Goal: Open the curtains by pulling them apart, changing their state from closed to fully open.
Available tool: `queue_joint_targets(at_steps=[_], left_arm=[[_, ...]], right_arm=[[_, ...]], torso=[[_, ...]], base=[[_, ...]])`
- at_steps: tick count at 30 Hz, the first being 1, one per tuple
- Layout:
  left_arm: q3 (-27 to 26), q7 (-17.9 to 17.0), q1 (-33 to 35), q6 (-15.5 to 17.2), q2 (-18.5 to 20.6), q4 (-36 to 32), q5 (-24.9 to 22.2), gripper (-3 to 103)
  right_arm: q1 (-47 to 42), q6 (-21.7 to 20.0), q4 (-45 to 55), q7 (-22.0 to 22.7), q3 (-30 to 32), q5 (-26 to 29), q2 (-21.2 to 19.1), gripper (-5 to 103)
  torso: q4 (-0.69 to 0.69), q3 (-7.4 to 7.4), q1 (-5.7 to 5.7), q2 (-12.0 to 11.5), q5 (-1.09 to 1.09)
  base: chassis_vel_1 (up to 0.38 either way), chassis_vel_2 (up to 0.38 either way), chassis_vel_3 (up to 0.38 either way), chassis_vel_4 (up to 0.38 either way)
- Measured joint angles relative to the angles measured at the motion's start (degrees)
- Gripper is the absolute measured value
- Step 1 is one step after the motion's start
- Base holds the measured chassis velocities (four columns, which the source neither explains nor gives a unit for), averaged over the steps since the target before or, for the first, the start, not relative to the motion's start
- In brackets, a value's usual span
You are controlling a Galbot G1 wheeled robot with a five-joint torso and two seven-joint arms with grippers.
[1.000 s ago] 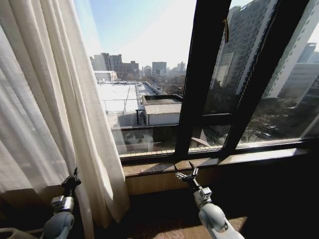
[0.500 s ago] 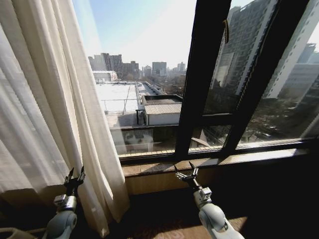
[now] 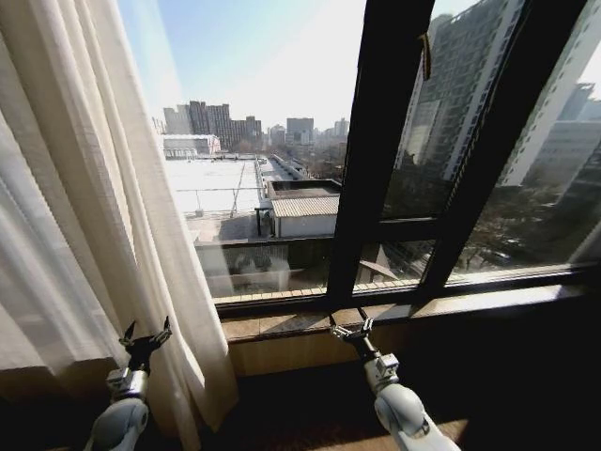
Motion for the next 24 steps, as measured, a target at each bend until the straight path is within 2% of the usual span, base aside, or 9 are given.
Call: queue_joint_targets(at_steps=[5,12,17,21,23,24], left_arm=[[0.73,0.07,-1.43,-0.04,0.51,1.66,-0.02,100],[2.84,0.06,-6.03,0.1,2.0,6.36,-0.2,100],[4.19,2.15,-10.3,-1.1,2.68,10.89,-0.26,101],[4.78,4.52,-12.38,-3.39,2.32,14.16,-0.78,82],[4.92,4.74,-12.61,-3.6,2.19,14.66,-1.03,82],[5.01,4.82,-12.78,-3.74,2.11,15.01,-1.19,76]], right_arm=[[0.01,0.0,0.0,0.0,0.0,0.0,0.0,100],[-0.01,0.0,0.0,0.0,0.0,0.0,0.0,100],[-0.02,0.0,0.0,0.0,0.0,0.0,0.0,100],[0.0,0.0,0.0,0.0,0.0,0.0,0.0,100],[0.0,0.0,0.0,0.0,0.0,0.0,0.0,100],[0.0,0.0,0.0,0.0,0.0,0.0,0.0,100]], torso=[[0.0,0.02,0.07,-0.03,-0.01],[0.01,-0.03,-0.09,0.03,0.0],[0.0,-0.03,-0.08,0.03,0.0],[0.0,0.0,0.0,0.0,-0.03],[0.01,0.0,0.0,-0.01,-0.03],[0.0,0.01,0.0,0.0,-0.03]], base=[[-0.139,0.095,0.107,-0.114],[0.032,-0.006,-0.037,0.006],[0.025,-0.018,-0.006,0.04],[0.0,0.0,0.0,0.0],[0.0,0.0,0.0,0.0],[0.0,0.0,0.0,0.0]])
